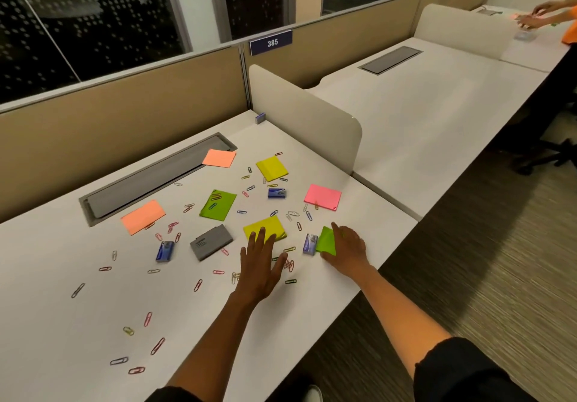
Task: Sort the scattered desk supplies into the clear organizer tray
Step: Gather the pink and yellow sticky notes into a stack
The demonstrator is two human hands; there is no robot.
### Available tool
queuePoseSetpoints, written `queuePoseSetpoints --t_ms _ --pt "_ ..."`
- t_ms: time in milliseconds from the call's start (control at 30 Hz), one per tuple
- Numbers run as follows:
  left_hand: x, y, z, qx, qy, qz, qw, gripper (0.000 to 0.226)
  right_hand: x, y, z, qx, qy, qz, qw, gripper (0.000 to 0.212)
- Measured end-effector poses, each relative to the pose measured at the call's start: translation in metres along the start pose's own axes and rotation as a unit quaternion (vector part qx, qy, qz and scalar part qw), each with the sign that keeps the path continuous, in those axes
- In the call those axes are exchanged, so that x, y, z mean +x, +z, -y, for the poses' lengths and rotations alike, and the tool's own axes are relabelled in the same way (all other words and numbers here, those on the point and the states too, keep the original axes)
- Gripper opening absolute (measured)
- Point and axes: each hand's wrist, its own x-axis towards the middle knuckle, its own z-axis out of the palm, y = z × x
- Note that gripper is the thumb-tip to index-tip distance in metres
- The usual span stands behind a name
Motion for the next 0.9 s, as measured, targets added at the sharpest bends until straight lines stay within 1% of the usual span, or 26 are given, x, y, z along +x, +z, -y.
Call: queuePoseSetpoints --t_ms 67,167,300,500,600,667,733,833,900 --pt "0.002 -0.001 0.0 -0.01 -0.001 -0.008 1.0 0.059 0.002 -0.002 -0.001 0.0 -0.015 -0.027 1.0 0.081" --pt "0.004 -0.003 0.002 -0.02 -0.008 -0.018 1.0 0.066 -0.001 -0.004 0.001 -0.003 -0.018 -0.037 0.999 0.074" --pt "0.005 -0.006 0.008 -0.032 -0.014 -0.031 0.999 0.059 -0.008 -0.003 0.008 -0.04 -0.036 -0.059 0.997 0.056" --pt "-0.005 -0.013 0.021 -0.074 -0.027 -0.012 0.997 0.058 -0.019 0.001 0.017 -0.036 -0.004 -0.099 0.994 0.038" --pt "-0.013 -0.019 0.024 -0.101 -0.013 -0.018 0.995 0.057 -0.022 0.0 0.021 0.01 0.032 -0.131 0.991 0.031" --pt "-0.017 -0.023 0.026 -0.118 -0.006 -0.026 0.993 0.053 -0.023 -0.002 0.024 0.068 0.058 -0.153 0.984 0.03" --pt "-0.017 -0.025 0.028 -0.143 -0.019 -0.024 0.989 0.046 -0.025 -0.005 0.028 0.129 0.067 -0.176 0.974 0.031" --pt "-0.017 -0.03 0.029 -0.197 -0.034 -0.028 0.979 0.038 -0.03 -0.013 0.04 0.185 0.045 -0.225 0.956 0.032" --pt "-0.017 -0.034 0.027 -0.275 -0.058 -0.028 0.959 0.032 -0.032 -0.019 0.049 0.206 0.012 -0.252 0.946 0.032"
